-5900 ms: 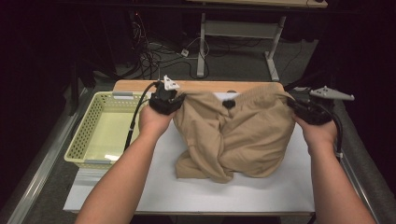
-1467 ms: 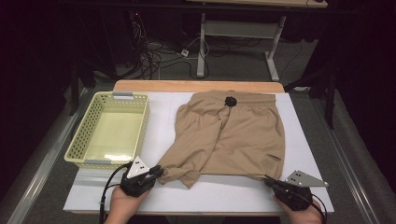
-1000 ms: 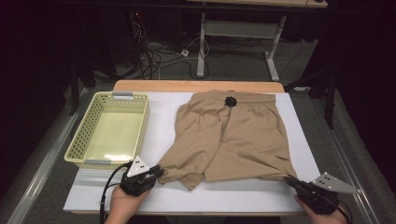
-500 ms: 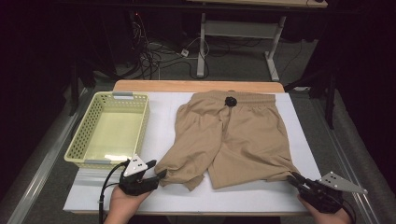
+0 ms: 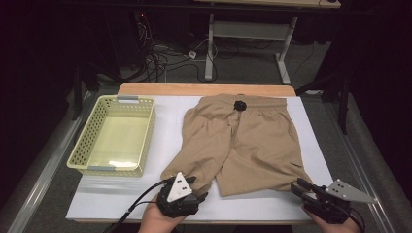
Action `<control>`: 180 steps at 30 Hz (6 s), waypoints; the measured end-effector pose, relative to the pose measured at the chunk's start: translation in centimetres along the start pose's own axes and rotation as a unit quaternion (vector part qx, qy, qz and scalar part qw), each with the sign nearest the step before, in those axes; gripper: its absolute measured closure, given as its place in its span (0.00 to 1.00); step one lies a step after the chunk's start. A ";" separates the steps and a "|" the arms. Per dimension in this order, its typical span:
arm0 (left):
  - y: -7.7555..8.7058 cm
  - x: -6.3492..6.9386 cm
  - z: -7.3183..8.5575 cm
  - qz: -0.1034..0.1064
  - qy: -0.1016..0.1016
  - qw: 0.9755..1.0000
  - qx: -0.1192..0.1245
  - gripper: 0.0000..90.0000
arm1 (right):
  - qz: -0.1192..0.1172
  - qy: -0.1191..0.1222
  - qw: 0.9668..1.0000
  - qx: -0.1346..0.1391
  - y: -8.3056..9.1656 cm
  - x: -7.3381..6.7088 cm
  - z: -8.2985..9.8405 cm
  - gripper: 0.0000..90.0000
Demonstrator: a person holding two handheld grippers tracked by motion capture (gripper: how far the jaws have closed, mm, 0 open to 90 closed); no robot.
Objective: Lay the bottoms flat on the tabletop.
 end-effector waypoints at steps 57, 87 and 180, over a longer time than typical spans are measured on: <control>5.3 -2.7 -1.5 -0.024 0.035 0.995 0.094 0.34 | -0.053 0.049 0.997 -0.033 -3.9 -4.3 -0.3 0.70; -3.4 5.5 -2.8 0.103 0.000 0.994 0.027 0.91 | -0.017 0.036 0.999 -0.030 0.5 -3.9 1.7 0.70; 13.6 -6.9 12.1 -0.036 0.147 0.988 -0.038 0.94 | -0.187 0.155 0.962 -0.123 -11.7 -18.8 1.6 0.69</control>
Point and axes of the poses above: each handheld gripper's, and its own axes: y roughly backward along the jaws, z roughly out of its underside, x roughly to its right, the point moved 6 cm from there along -y, roughly forward along the jaws, and after that the axes turned 2 degrees about x, right-handed, at the moved point
